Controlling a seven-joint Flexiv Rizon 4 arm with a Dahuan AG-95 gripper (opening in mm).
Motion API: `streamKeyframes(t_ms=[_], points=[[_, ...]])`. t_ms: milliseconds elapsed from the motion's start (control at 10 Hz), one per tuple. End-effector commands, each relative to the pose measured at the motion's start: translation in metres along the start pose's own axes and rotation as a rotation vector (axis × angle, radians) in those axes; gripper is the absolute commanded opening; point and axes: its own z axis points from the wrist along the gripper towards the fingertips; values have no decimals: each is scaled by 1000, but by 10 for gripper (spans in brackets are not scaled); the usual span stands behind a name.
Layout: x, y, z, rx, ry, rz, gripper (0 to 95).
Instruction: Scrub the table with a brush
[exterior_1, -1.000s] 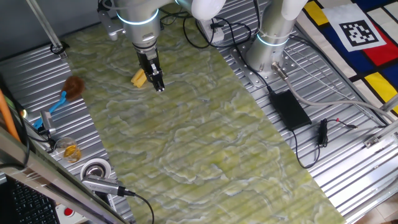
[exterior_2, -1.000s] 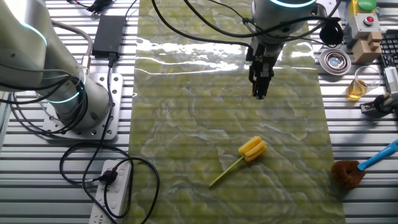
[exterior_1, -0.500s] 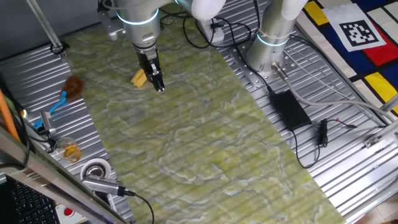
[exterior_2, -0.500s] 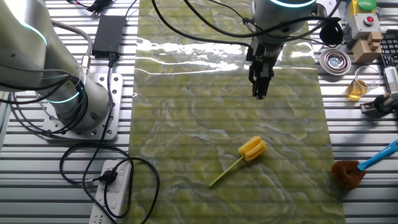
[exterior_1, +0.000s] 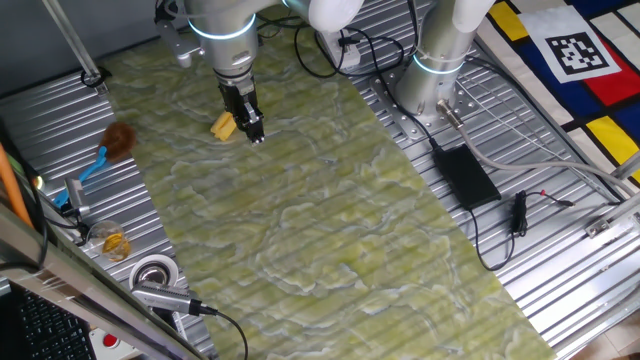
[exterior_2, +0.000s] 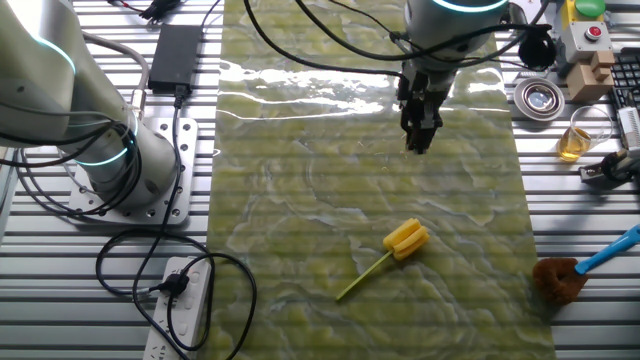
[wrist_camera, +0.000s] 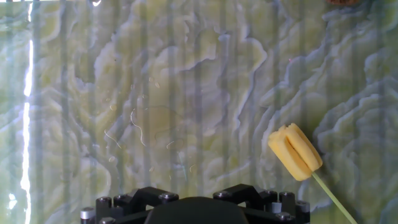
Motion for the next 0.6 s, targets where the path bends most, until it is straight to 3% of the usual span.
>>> streamKeyframes(t_ms=[100, 600], points=[[0, 0, 0, 2, -6, -135, 0], [0, 0, 0, 5, -4, -137, 0]])
